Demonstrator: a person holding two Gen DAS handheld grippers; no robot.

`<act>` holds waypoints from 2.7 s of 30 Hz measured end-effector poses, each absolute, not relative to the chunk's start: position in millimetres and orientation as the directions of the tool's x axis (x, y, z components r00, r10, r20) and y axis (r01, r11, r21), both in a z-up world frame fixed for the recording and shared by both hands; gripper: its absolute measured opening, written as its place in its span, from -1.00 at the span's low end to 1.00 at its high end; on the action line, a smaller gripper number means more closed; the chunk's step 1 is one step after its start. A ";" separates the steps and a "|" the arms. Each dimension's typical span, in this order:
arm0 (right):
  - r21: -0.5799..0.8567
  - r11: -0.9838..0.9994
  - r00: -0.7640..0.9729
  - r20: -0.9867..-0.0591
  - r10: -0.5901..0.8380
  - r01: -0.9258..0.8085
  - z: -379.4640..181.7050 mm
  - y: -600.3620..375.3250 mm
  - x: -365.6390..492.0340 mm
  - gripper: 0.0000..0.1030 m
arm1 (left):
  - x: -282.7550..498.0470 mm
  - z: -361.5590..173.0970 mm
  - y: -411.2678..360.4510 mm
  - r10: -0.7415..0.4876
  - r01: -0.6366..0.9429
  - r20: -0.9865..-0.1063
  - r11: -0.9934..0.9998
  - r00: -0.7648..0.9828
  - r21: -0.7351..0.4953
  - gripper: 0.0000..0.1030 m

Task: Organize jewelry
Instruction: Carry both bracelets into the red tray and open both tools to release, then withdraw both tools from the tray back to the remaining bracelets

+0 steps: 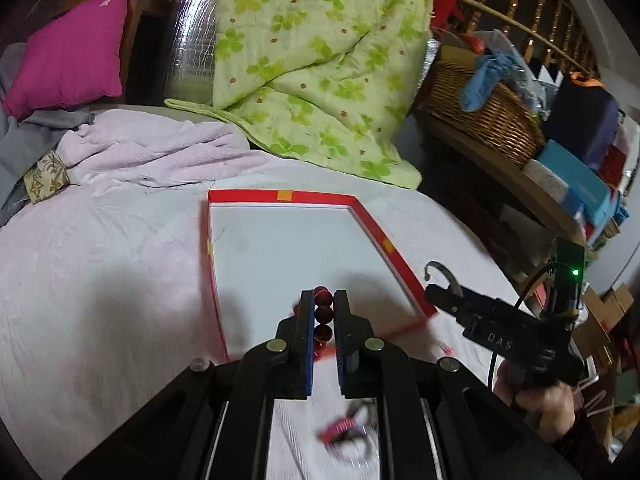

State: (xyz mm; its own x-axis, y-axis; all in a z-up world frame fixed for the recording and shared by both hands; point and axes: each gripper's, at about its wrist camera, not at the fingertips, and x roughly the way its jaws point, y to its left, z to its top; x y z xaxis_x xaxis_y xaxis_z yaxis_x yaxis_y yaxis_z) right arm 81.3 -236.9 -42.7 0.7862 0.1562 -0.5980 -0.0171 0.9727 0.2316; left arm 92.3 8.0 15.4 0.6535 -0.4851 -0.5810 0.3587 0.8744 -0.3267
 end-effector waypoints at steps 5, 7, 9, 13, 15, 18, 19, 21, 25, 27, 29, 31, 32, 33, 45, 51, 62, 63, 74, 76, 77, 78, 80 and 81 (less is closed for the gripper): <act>0.260 0.965 0.746 -0.638 0.191 -0.025 -62.5 -215.2 124.6 0.24 | 124.4 -17.7 0.4 -0.476 0.310 -0.636 0.879 0.608 -0.362 -0.82; 0.264 0.964 0.723 -0.661 0.201 -0.027 -73.0 -211.6 135.3 0.24 | 130.0 -24.7 -2.2 -0.472 0.307 -0.644 0.881 0.602 -0.360 -0.82; 0.258 0.966 0.703 -0.682 0.202 -0.026 -81.9 -210.2 142.8 0.24 | 134.9 -31.2 -4.9 -0.463 0.304 -0.656 0.887 0.596 -0.349 -0.82; 0.261 0.965 0.679 -0.711 0.184 0.012 -94.7 -215.3 150.2 0.24 | 140.3 -42.2 -6.6 -0.432 0.283 -0.680 0.902 0.593 -0.326 -0.82; 0.239 0.971 0.675 -0.719 0.164 0.018 -95.3 -215.2 149.7 0.25 | 139.9 -42.7 -8.2 -0.424 0.282 -0.680 0.905 0.598 -0.317 -0.77; 0.237 0.970 0.654 -0.743 0.143 0.057 -97.3 -220.2 149.2 0.26 | 136.8 -40.8 -8.5 -0.416 0.286 -0.675 0.909 0.610 -0.302 -0.21; 0.239 0.969 0.655 -0.742 0.143 0.059 -97.1 -222.9 148.4 0.28 | 134.9 -39.2 -7.2 -0.408 0.282 -0.668 0.913 0.622 -0.295 -0.06; 0.217 0.974 0.660 -0.742 0.119 0.068 -95.8 -225.8 145.2 0.31 | 127.7 -32.7 -2.0 -0.387 0.277 -0.640 0.922 0.664 -0.270 0.14; 0.198 0.978 0.649 -0.752 0.113 0.061 -93.6 -229.1 135.9 0.39 | 120.6 -26.1 9.8 -0.374 0.278 -0.630 0.927 0.681 -0.250 0.14; 0.200 0.979 0.646 -0.753 0.121 0.050 -91.0 -229.3 129.6 0.39 | 118.1 -26.1 18.3 -0.359 0.263 -0.635 0.933 0.684 -0.244 0.15; 0.190 0.981 0.637 -0.762 0.118 0.045 -88.5 -227.2 122.3 0.39 | 114.8 -27.0 26.3 -0.348 0.248 -0.644 0.937 0.681 -0.244 0.15; 0.182 0.983 0.626 -0.771 0.121 0.034 -87.3 -225.7 115.5 0.39 | 110.5 -28.1 30.9 -0.347 0.245 -0.652 0.938 0.675 -0.245 0.15; 0.184 0.982 0.617 -0.777 0.125 0.033 -87.5 -225.1 112.0 0.39 | 107.3 -28.4 31.8 -0.343 0.245 -0.657 0.939 0.671 -0.239 0.15; 0.191 0.981 0.610 -0.782 0.131 0.034 -87.9 -225.1 108.5 0.39 | 103.6 -28.6 32.0 -0.338 0.248 -0.662 0.941 0.669 -0.230 0.15; 0.317 0.942 0.750 -0.649 0.130 0.112 -47.8 -281.3 32.9 0.38 | 32.5 -39.8 3.7 -0.383 0.390 -0.715 0.906 0.585 -0.166 0.15; 0.342 0.918 0.725 -0.682 0.096 0.200 -49.5 -311.3 -23.1 0.05 | 5.4 -48.0 -4.8 -0.397 0.409 -0.738 0.895 0.546 -0.179 0.15; 0.347 0.920 0.657 -0.739 0.150 0.181 -69.6 -303.7 -24.0 0.04 | -4.9 -53.5 -17.3 -0.408 0.441 -0.747 0.881 0.526 -0.171 -0.07; 0.344 0.922 0.645 -0.748 0.155 0.178 -70.8 -300.6 -19.6 0.05 | -2.1 -54.6 -17.4 -0.403 0.439 -0.751 0.882 0.523 -0.168 -0.07; 0.286 0.948 0.596 -0.789 0.150 0.140 -84.8 -283.0 11.9 0.05 | 18.3 -69.7 -19.1 -0.404 0.437 -0.790 0.878 0.461 -0.193 -0.06; 0.286 0.946 0.598 -0.789 0.144 0.150 -87.5 -284.8 18.6 0.05 | 20.4 -70.3 -18.9 -0.405 0.434 -0.792 0.879 0.458 -0.199 -0.06; 0.289 0.945 0.600 -0.787 0.143 0.154 -88.6 -285.9 22.9 0.05 | 21.6 -70.2 -18.5 -0.404 0.430 -0.792 0.880 0.457 -0.201 -0.06; 0.290 0.944 0.601 -0.786 0.143 0.156 -89.8 -285.9 27.6 0.05 | 23.2 -70.3 -17.6 -0.404 0.424 -0.793 0.882 0.457 -0.205 -0.06; 0.274 0.949 0.600 -0.790 0.130 0.154 -92.5 -283.6 39.3 0.05 | 27.1 -70.3 -14.0 -0.402 0.402 -0.791 0.889 0.461 -0.217 -0.06; 0.258 0.954 0.597 -0.793 0.118 0.153 -94.4 -281.6 45.0 0.05 | 28.6 -70.6 -13.2 -0.401 0.396 -0.792 0.891 0.460 -0.221 -0.06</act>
State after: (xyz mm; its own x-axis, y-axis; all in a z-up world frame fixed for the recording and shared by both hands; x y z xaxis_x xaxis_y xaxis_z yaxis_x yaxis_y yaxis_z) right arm 45.0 -281.6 -94.4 0.5971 0.1182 -0.7934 0.1535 0.9540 0.2576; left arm 28.6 -13.2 -70.6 0.4602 -0.4011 -0.7920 0.3958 0.8913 -0.2214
